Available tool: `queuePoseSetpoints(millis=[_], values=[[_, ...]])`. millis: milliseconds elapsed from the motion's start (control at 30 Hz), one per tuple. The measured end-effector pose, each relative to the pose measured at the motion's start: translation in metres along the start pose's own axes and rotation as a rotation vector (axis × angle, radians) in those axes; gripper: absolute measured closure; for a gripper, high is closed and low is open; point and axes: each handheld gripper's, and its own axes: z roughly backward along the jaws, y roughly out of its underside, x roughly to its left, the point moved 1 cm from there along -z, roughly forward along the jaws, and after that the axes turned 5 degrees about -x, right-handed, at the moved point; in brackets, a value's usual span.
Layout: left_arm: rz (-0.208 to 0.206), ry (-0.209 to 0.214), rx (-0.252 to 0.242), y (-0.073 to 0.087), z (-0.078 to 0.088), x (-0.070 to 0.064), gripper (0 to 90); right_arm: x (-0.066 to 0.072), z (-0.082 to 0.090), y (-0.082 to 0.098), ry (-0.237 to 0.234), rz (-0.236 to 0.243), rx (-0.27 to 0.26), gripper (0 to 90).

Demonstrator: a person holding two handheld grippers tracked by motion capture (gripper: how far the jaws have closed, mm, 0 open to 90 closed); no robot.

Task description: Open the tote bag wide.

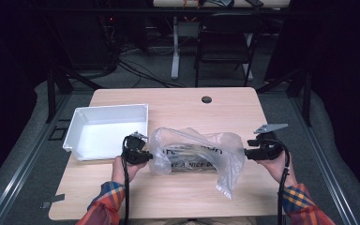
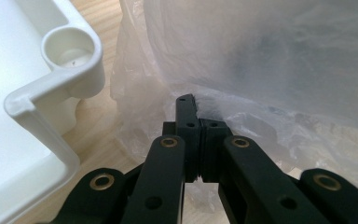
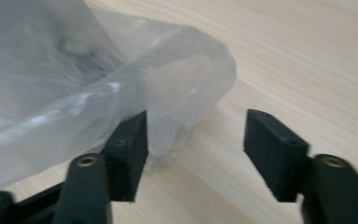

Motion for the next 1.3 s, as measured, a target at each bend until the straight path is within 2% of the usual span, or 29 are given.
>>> queuePoseSetpoints(millis=[67,133,267,300,400,500,633,700,733,800,900,933,967,1000,1067,1133,1200,1300], values=[[0.000,-0.001,-0.001,0.000,-0.001,-0.001,89.0,0.006,0.001,-0.002,-0.011,0.022,-0.034,34.6],[-0.005,-0.001,0.004,0.000,-0.001,-0.001,88.3,0.014,-0.002,-0.005,-0.032,0.063,-0.045,38.0],[-0.017,0.004,0.006,0.000,0.000,-0.001,83.2,0.025,-0.014,-0.007,-0.056,0.094,-0.051,68.3],[-0.020,0.016,0.001,0.000,0.001,-0.001,81.6,0.026,-0.018,-0.006,-0.065,0.097,-0.045,75.3],[-0.044,0.023,-0.003,-0.001,0.004,-0.003,73.2,0.028,-0.027,-0.003,-0.060,0.086,-0.022,89.3],[-0.074,0.016,-0.010,-0.002,0.012,-0.007,61.6,0.028,-0.033,0.000,-0.051,0.081,0.005,90.0],[-0.091,0.000,-0.064,-0.003,0.026,-0.017,46.6,0.028,-0.038,0.004,-0.041,0.072,0.028,90.0],[-0.093,-0.008,-0.091,-0.003,0.033,-0.023,31.7,0.027,-0.041,0.005,-0.037,0.070,0.040,90.0],[-0.096,-0.006,-0.109,-0.003,0.036,-0.027,29.3,0.028,-0.042,0.006,-0.032,0.068,0.038,90.0],[-0.141,-0.026,-0.133,-0.005,0.042,-0.036,25.4,0.027,-0.044,0.006,-0.033,0.068,0.051,90.0],[-0.199,-0.063,-0.213,-0.009,0.048,-0.052,26.9,0.028,-0.047,0.008,-0.036,0.070,0.066,90.0],[-0.219,-0.077,-0.244,-0.010,0.049,-0.057,30.3,0.029,-0.048,0.008,-0.041,0.075,0.073,90.0],[-0.238,-0.092,-0.265,-0.011,0.050,-0.060,36.9,0.030,-0.049,0.009,-0.043,0.077,0.081,90.0],[-0.245,-0.094,-0.275,-0.012,0.050,-0.061,48.0,0.031,-0.050,0.010,-0.041,0.079,0.089,90.0],[-0.246,-0.085,-0.251,-0.012,0.045,-0.059,65.4,0.031,-0.052,0.011,-0.051,0.083,0.107,90.0],[-0.225,-0.075,-0.222,-0.010,0.038,-0.052,78.1,0.030,-0.053,0.014,-0.038,0.085,0.118,90.0],[-0.211,-0.073,-0.198,-0.007,0.033,-0.044,85.6,0.029,-0.053,0.015,-0.034,0.086,0.133,90.0],[-0.190,-0.068,-0.151,-0.003,0.026,-0.033,88.0,0.027,-0.054,0.018,-0.026,0.085,0.143,90.0]])
